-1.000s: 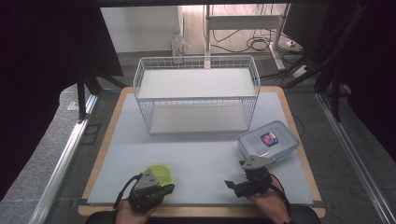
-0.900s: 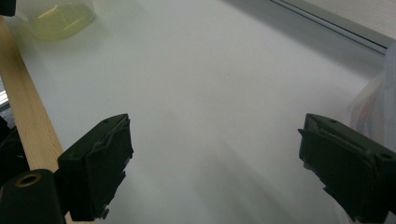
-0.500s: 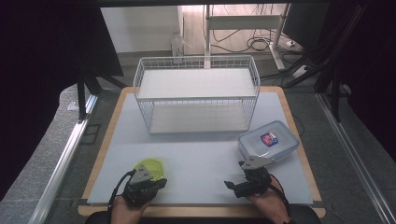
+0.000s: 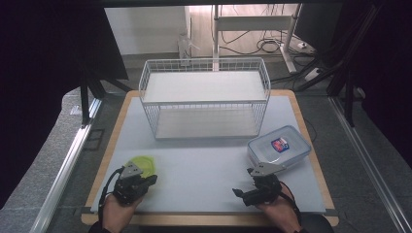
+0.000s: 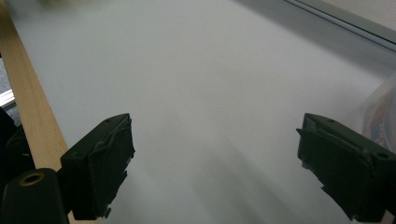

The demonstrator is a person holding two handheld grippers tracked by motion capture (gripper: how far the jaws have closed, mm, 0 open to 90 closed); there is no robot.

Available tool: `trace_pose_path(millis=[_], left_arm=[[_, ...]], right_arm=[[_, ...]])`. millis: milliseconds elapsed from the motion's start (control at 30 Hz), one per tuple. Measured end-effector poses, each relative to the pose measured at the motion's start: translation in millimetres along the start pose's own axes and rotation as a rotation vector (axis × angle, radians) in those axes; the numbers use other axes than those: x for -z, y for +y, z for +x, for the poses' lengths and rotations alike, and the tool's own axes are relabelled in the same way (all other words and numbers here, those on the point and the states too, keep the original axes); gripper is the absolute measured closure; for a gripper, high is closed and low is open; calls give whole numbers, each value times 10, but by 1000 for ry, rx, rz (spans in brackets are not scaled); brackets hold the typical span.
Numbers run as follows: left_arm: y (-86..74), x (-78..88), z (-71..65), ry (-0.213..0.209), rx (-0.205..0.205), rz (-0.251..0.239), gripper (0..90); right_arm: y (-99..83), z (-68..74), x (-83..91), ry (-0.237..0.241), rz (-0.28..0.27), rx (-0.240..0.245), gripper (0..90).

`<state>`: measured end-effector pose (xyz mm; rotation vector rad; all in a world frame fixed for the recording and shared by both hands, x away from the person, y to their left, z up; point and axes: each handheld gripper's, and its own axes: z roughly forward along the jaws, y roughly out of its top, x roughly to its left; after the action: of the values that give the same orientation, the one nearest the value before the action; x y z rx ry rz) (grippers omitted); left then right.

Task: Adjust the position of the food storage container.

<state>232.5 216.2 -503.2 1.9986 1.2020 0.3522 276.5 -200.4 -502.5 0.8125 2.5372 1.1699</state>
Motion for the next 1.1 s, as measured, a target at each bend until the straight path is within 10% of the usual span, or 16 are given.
trace_pose_path(millis=[333, 667, 1100], left_arm=[[66, -17, -130, -26, -49, -46, 842], [237, -365, -404, -111, -104, -62, 366], [196, -660, -593, -198, -146, -28, 173]], right_arm=[[14, 15, 10, 17, -18, -5, 138], [80, -3, 74, 1, -58, -34, 273], [252, -416, 367, -114, -43, -56, 892]])
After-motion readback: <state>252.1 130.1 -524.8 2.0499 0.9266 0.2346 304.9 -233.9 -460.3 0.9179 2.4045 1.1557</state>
